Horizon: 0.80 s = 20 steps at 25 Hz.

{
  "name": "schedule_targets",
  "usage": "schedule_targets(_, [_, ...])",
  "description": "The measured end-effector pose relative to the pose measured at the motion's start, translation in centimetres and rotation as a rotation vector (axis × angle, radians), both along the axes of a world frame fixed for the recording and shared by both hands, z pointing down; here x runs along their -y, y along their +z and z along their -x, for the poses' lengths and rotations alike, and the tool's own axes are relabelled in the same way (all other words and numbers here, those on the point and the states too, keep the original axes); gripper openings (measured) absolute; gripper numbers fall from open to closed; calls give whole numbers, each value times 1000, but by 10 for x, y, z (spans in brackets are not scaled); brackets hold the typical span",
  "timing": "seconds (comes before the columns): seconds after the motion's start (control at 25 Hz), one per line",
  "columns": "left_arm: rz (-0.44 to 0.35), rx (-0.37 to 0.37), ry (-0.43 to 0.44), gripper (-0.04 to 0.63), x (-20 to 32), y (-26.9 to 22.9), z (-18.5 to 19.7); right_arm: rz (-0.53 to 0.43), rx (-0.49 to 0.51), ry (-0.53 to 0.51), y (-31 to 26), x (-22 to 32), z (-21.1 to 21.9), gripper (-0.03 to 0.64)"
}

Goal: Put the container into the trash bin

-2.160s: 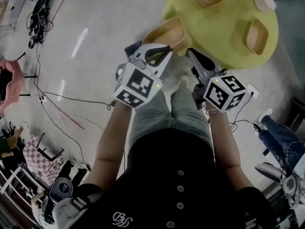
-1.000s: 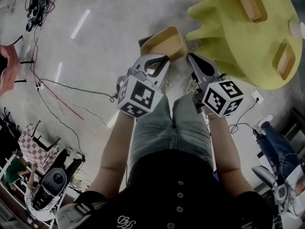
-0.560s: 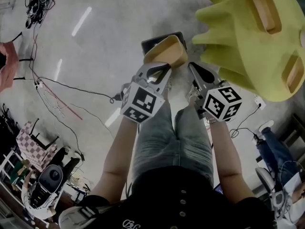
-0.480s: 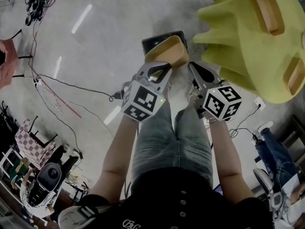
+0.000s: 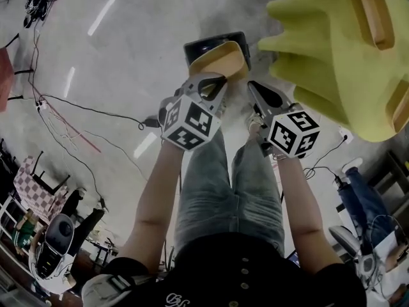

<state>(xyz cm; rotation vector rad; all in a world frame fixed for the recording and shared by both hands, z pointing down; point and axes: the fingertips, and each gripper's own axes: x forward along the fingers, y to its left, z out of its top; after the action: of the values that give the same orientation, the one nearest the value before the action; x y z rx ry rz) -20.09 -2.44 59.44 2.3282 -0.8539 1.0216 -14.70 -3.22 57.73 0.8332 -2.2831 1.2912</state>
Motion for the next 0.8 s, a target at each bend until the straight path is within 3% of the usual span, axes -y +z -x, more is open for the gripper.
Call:
schedule_targets(0.44, [37,51,21,26,1,49,5,35,2,-2,36,8,14,5])
schedule_targets(0.8, [12,51,24,28,20,48,12,21,11,1,35,16,19,5])
